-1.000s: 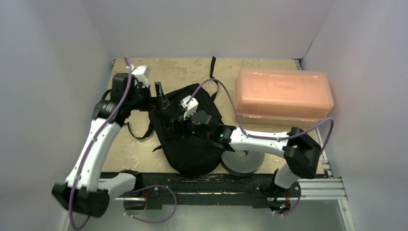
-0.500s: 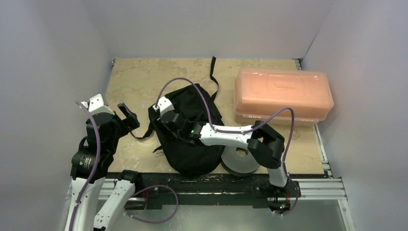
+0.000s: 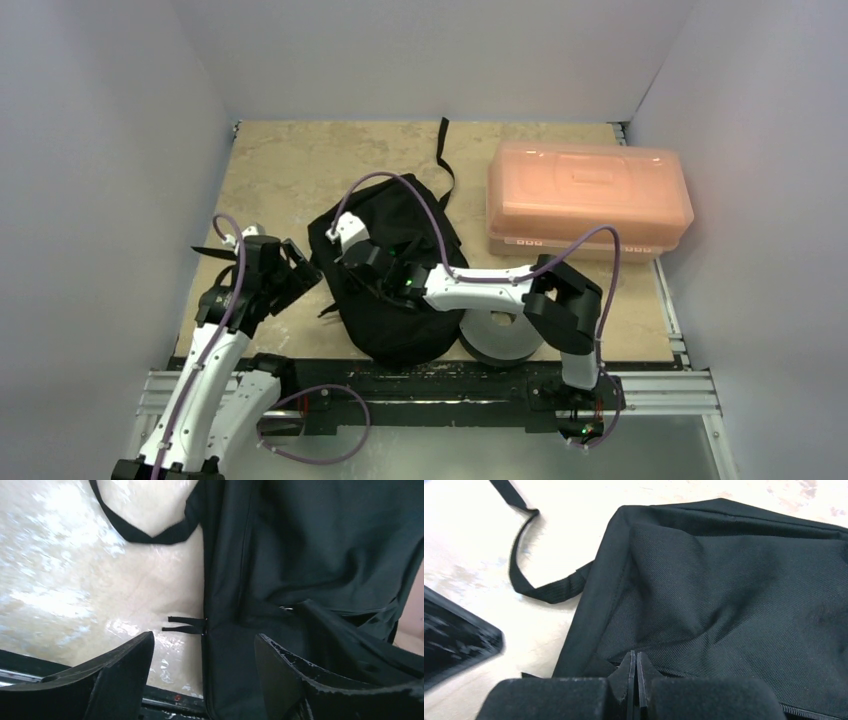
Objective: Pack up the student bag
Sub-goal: Zip the student bag at the center of the board.
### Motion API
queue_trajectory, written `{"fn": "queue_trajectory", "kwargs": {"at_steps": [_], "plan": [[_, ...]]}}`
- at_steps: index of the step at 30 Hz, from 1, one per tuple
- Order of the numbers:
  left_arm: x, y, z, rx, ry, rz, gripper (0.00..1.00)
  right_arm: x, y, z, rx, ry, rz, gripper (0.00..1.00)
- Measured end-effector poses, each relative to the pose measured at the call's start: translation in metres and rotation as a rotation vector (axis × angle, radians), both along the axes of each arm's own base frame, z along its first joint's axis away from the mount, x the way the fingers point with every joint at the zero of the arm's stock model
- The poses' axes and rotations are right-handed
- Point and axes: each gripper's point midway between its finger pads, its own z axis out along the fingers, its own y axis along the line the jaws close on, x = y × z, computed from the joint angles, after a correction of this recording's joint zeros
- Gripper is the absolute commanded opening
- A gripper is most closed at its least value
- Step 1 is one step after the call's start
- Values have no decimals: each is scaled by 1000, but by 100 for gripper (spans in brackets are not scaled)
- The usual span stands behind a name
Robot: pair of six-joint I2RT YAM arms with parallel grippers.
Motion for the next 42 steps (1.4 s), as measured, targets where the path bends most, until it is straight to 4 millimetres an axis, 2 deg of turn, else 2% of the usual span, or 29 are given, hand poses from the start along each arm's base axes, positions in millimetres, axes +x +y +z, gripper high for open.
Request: {"fn": "queue_trajectory", "kwargs": {"at_steps": [1, 4, 7, 9, 13, 16, 20, 21, 25, 27, 29, 31, 34, 37, 40, 42], "plan": [[-1, -4, -10, -24, 22, -3, 61, 0, -2, 2, 31, 26, 4, 0], [-3, -19, -35, -105, 64, -17, 59, 3, -11, 13, 162, 137, 13, 0], [0, -35, -54, -190, 68, -41, 67, 14, -25, 20, 299, 248, 40, 0], [2, -47, -67, -252, 64, -73, 68, 20, -33, 20, 368, 312, 74, 0], [11, -69, -79, -348, 63, -149, 69, 16, -32, 19, 477, 452, 90, 0], [17, -80, -80, -393, 65, -193, 61, 6, -22, 26, 529, 505, 129, 0], [22, -89, -85, -424, 83, -234, 37, -1, -17, 26, 551, 547, 145, 0], [23, -90, -86, -429, 84, -241, 38, -1, -17, 24, 550, 554, 143, 0], [25, -92, -83, -438, 69, -253, 71, -2, -18, 21, 540, 559, 136, 0], [23, -93, -78, -450, 40, -255, 78, 0, -20, 19, 530, 555, 127, 0], [19, -93, -70, -460, -3, -264, 81, 2, -21, 18, 527, 552, 124, 0], [16, -96, -52, -476, -68, -295, 83, 2, -21, 19, 526, 549, 126, 0], [18, -98, -26, -488, -153, -328, 83, 2, -21, 19, 524, 549, 128, 0], [24, -101, -8, -495, -201, -351, 77, 2, -21, 20, 524, 548, 128, 0], [33, -106, -13, -507, -159, -358, 60, 2, -21, 20, 523, 549, 127, 0], [38, -109, -27, -514, -99, -355, 55, 2, -21, 20, 523, 548, 127, 0]]}}
